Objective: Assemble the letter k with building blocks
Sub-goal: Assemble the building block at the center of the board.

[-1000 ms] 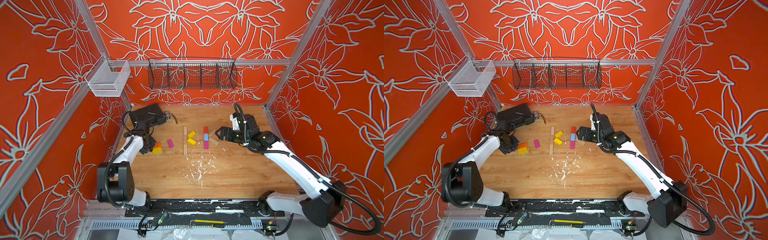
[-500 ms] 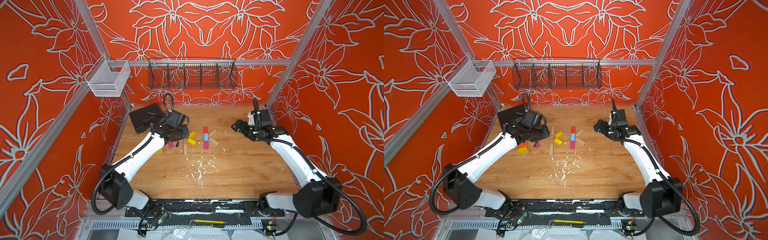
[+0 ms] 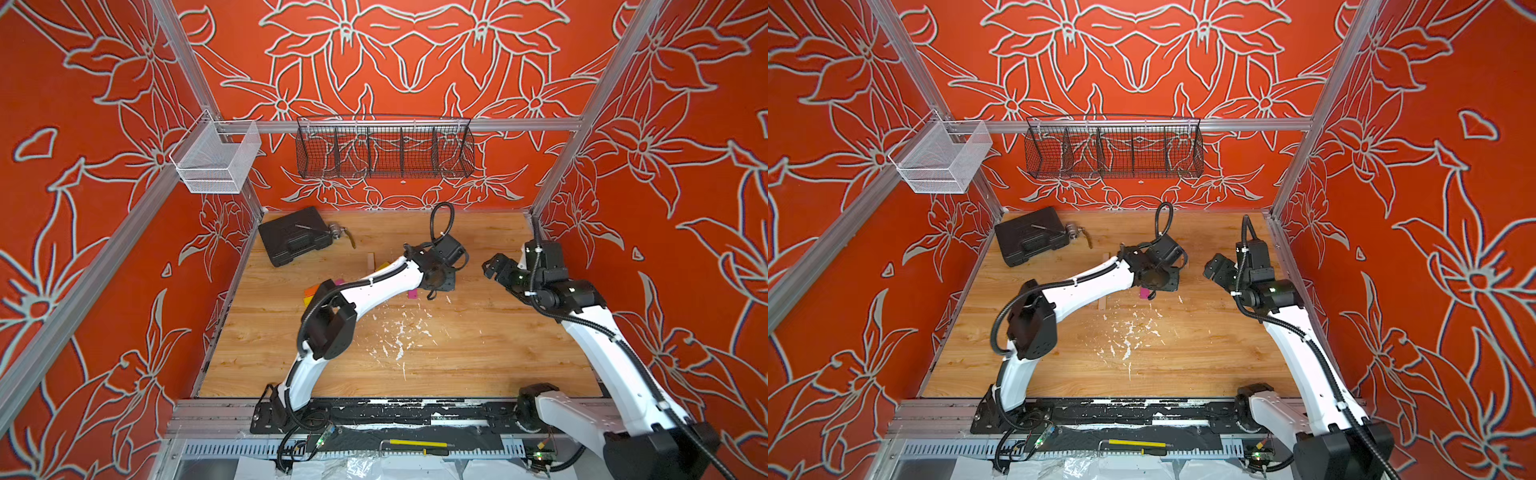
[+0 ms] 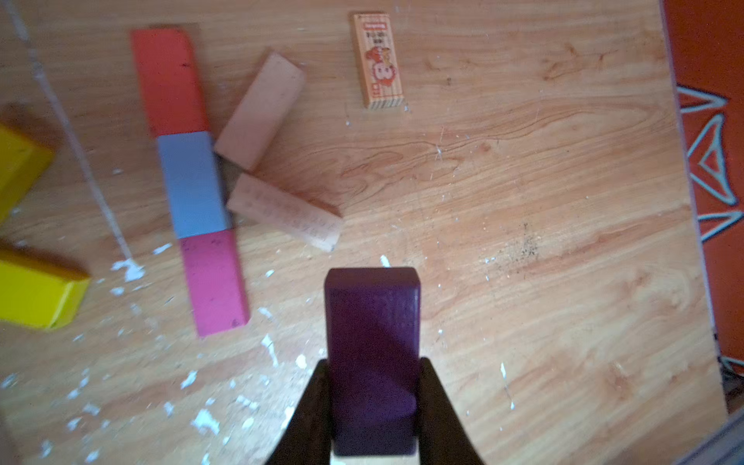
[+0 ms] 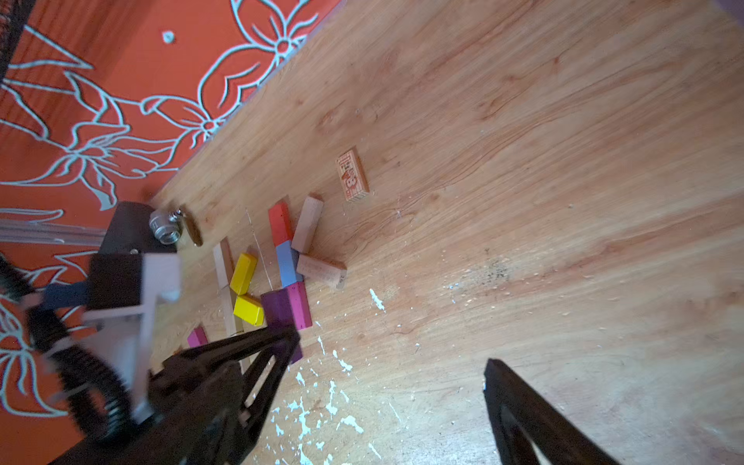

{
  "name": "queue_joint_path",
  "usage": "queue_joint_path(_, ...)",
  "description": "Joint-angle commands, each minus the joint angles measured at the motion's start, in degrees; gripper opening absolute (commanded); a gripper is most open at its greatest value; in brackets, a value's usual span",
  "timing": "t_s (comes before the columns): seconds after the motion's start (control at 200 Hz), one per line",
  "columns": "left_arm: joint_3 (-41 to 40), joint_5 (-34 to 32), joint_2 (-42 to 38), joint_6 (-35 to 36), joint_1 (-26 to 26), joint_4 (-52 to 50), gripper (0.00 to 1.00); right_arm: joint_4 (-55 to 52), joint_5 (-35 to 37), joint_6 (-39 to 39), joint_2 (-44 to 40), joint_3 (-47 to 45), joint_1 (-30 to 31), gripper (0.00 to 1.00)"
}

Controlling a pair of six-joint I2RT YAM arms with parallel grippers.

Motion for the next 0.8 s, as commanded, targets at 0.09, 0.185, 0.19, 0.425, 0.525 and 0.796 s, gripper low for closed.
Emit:
queue_joint_path(0.09, 15.31, 1.28, 13.21, 3.88, 0.41, -6.38, 0.08, -2.26, 7.51, 2.71, -5.59, -1.66, -0.16, 0.95)
queue_joint_path(0.185, 20.14, 1.83, 17.7, 4.96, 0.32, -6.52, 0.08, -2.36, 8.37, 2.55, -6.7, -1.8, -0.17, 0.94)
queue_joint_path(0.19, 20.37, 1.83, 17.96, 5.02, 0.32, -6.53, 0.08, -2.33, 8.38, 2.55, -6.73, -1.82, -0.17, 0.94)
queue_joint_path(0.425, 23.76, 2.67, 22.65, 5.51, 0.27, -4.54, 0.09, -2.29, 7.79, 2.78, -6.33, -2.17, -0.18, 0.94)
queue_joint_path(0.525, 23.76, 2.8, 23.46, 4.98, 0.32, -3.93, 0.13, -2.26, 7.64, 2.91, -6.01, -2.27, -0.16, 0.94)
queue_joint_path(0.796, 23.69, 4.35, 23.81, 3.96, 0.32, -3.29, 0.31, -2.28, 8.01, 2.56, -6.51, -2.44, -0.17, 0.94)
